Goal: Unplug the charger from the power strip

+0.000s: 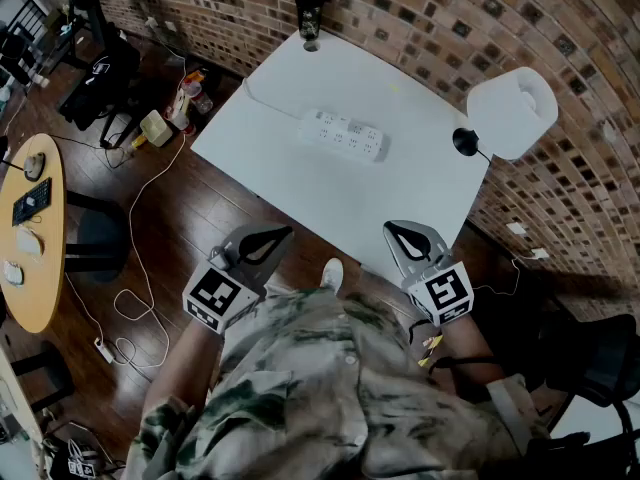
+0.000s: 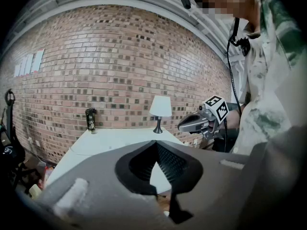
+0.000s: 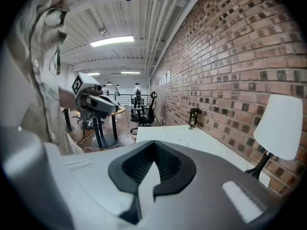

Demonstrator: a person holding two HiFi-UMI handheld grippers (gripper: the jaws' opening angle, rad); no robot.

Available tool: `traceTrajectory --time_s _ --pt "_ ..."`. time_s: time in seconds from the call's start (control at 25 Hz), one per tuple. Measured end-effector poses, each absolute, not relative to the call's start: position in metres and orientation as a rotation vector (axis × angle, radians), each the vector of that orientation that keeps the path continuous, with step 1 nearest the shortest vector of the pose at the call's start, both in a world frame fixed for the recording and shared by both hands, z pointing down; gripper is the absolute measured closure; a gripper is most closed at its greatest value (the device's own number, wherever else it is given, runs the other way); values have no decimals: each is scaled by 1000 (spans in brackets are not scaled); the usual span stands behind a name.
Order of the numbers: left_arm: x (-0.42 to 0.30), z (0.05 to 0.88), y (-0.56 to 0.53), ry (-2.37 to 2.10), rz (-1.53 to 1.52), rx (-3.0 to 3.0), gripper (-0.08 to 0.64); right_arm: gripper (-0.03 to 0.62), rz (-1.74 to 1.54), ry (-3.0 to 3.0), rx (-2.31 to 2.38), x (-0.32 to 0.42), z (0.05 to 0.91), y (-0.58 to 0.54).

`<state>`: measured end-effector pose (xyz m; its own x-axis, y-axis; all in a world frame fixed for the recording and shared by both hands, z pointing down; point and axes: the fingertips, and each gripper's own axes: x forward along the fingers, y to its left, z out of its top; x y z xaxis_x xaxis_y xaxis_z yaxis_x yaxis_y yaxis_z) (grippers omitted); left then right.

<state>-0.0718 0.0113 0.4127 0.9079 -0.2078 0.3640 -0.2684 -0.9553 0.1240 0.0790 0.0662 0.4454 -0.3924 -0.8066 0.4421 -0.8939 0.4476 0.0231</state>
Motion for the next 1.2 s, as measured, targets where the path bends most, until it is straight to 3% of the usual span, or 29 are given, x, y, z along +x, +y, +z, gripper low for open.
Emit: traceTrajectory --time_s 0.52,0.76,1.2 --pt "16 477 -147 -14 727 2866 557 586 471 -2050 1392 137 557 -99" --pt "49 519 -206 195 856 2895 436 586 591 -1819 1366 154 617 -145" --pt "123 606 -226 594 1106 2932 387 586 818 -1685 1408 162 659 -159"
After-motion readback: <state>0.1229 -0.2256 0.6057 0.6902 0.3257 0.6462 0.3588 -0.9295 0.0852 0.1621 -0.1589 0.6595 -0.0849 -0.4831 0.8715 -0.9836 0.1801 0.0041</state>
